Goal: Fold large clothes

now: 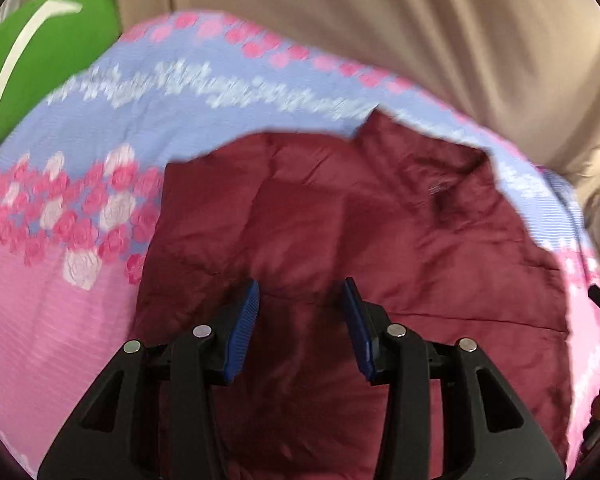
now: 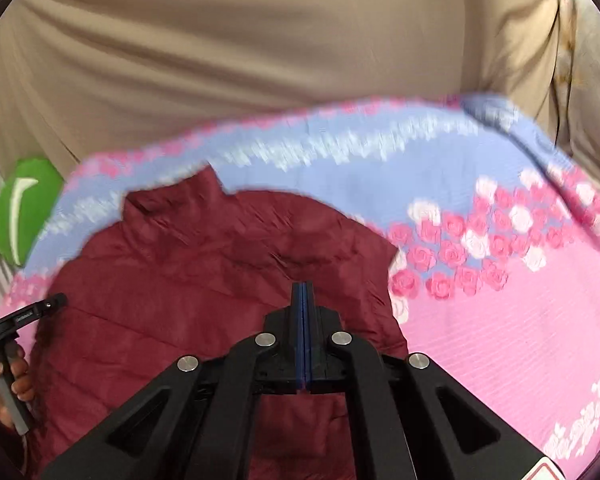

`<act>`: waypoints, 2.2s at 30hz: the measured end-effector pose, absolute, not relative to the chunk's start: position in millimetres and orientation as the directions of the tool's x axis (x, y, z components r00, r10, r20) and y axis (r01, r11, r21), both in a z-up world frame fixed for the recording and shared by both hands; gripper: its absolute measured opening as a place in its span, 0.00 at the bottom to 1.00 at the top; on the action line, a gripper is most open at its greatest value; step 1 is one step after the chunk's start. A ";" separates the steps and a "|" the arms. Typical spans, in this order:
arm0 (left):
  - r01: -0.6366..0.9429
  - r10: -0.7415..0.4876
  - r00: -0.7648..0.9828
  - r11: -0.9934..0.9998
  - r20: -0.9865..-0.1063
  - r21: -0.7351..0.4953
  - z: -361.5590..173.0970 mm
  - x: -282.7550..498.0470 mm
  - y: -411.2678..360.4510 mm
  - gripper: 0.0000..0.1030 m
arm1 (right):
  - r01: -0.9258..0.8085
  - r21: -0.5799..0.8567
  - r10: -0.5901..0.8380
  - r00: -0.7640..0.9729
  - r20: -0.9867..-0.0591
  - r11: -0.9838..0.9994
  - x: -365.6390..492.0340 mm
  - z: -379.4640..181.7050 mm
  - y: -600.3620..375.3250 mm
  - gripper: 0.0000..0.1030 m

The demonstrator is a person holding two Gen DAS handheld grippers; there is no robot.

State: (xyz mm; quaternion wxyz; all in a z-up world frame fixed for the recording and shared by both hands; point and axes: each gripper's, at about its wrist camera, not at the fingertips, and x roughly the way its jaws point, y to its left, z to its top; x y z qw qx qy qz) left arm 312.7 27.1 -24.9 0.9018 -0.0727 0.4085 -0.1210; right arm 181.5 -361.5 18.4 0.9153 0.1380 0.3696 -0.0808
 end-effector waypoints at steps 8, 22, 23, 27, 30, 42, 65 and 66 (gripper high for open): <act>0.179 -0.300 0.665 0.953 -0.684 -0.244 -43.0 307.4 32.5 0.41 | 0.236 0.181 -0.027 0.677 -0.736 0.955 176.5 -11.4 -353.4 0.65; 0.192 -0.293 0.664 0.956 -0.688 -0.222 -43.6 304.6 27.2 0.45 | 0.193 0.065 -0.061 0.584 -0.809 0.979 234.2 -38.6 -340.0 0.07; 0.194 -0.285 0.663 0.959 -0.692 -0.209 -43.8 304.5 25.2 0.45 | 0.191 0.068 -0.058 0.588 -0.807 0.979 236.2 -48.8 -339.1 0.07; 0.194 -0.276 0.662 0.961 -0.697 -0.196 -44.7 304.1 23.3 0.47 | 0.228 0.004 -0.144 0.629 -0.764 0.974 230.7 -10.6 -327.6 0.24; 0.205 -0.283 0.659 0.959 -0.696 -0.196 -44.9 304.1 22.0 0.52 | 0.230 0.059 -0.131 0.726 -0.675 0.971 227.9 35.6 -324.0 0.38; 0.212 -0.296 0.657 0.955 -0.693 -0.208 -44.2 304.1 22.5 0.55 | -0.095 0.147 0.173 0.652 -0.738 0.985 393.2 8.9 -223.5 0.15; 0.319 -0.431 0.632 0.902 -0.644 -0.290 45.2 367.2 -2.5 0.61 | -0.240 0.066 0.203 0.610 -0.766 0.968 423.1 -30.2 -206.4 0.31; 0.304 -0.418 0.615 0.908 -0.669 -0.288 42.8 390.6 -13.2 0.61 | -0.256 0.066 0.215 0.612 -0.761 0.964 420.7 -29.1 -206.5 0.31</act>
